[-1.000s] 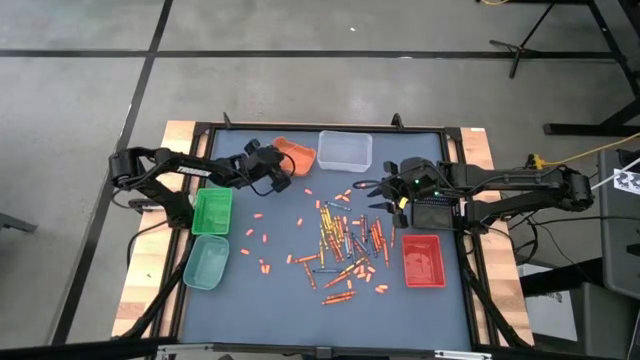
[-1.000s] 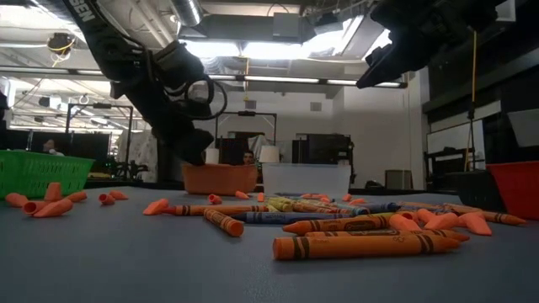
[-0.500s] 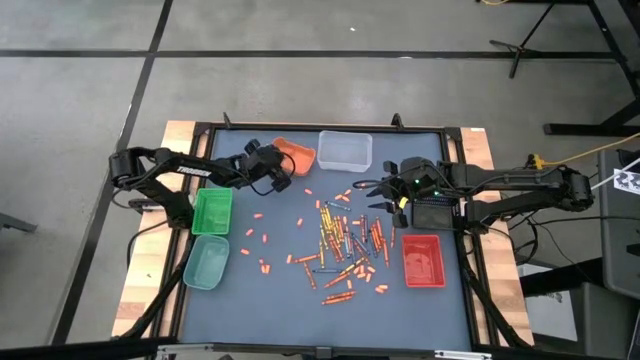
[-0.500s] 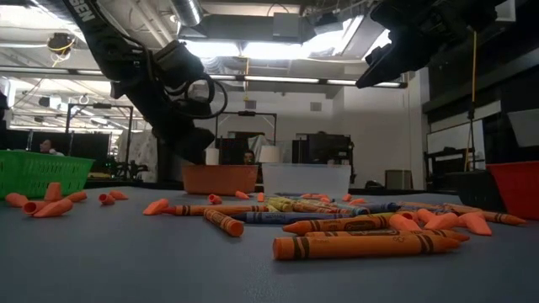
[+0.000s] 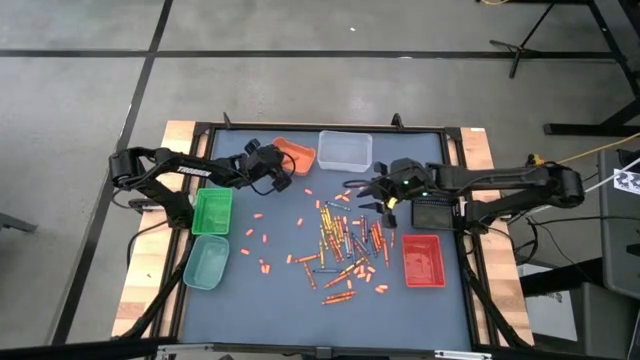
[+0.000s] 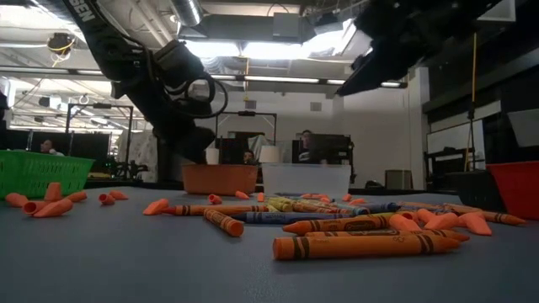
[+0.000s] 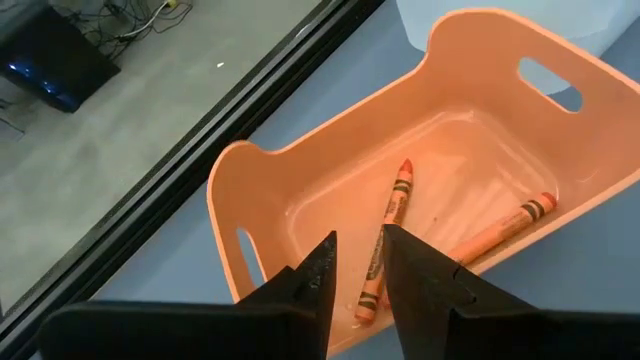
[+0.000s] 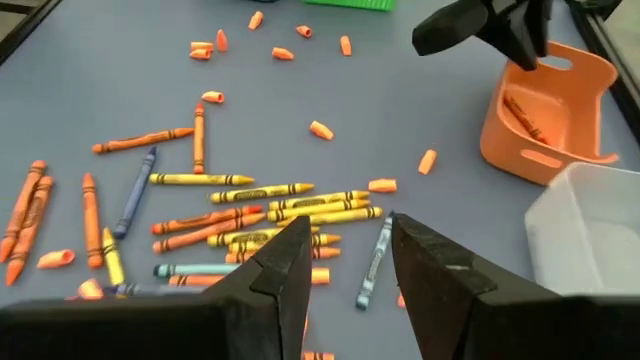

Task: Sort crayons
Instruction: Put the light blue crayon into the black bin

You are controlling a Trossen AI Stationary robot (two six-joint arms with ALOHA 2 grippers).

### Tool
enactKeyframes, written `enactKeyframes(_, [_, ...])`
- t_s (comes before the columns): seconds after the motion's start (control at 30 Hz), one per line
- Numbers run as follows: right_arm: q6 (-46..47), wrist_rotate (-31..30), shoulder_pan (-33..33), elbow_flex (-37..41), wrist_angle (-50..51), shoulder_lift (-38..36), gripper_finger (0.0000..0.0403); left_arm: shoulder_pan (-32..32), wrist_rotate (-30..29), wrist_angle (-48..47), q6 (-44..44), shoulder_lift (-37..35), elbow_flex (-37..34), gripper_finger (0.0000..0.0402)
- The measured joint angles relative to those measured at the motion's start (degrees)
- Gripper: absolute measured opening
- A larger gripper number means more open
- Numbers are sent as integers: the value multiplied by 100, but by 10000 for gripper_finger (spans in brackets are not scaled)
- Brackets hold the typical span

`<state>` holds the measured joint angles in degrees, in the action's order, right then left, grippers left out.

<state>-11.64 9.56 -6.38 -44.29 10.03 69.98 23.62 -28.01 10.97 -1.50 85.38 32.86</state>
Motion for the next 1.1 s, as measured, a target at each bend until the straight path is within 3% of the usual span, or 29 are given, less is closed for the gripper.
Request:
enactKeyframes(0.5, [2, -808, -1, 2, -1124, 1959, 138, 0, 0, 78, 2, 0, 0, 73])
enactKeyframes(1.1, [2, -915, -1, 2, -1465, 3013, 138, 0, 2, 73, 0, 0, 0, 73])
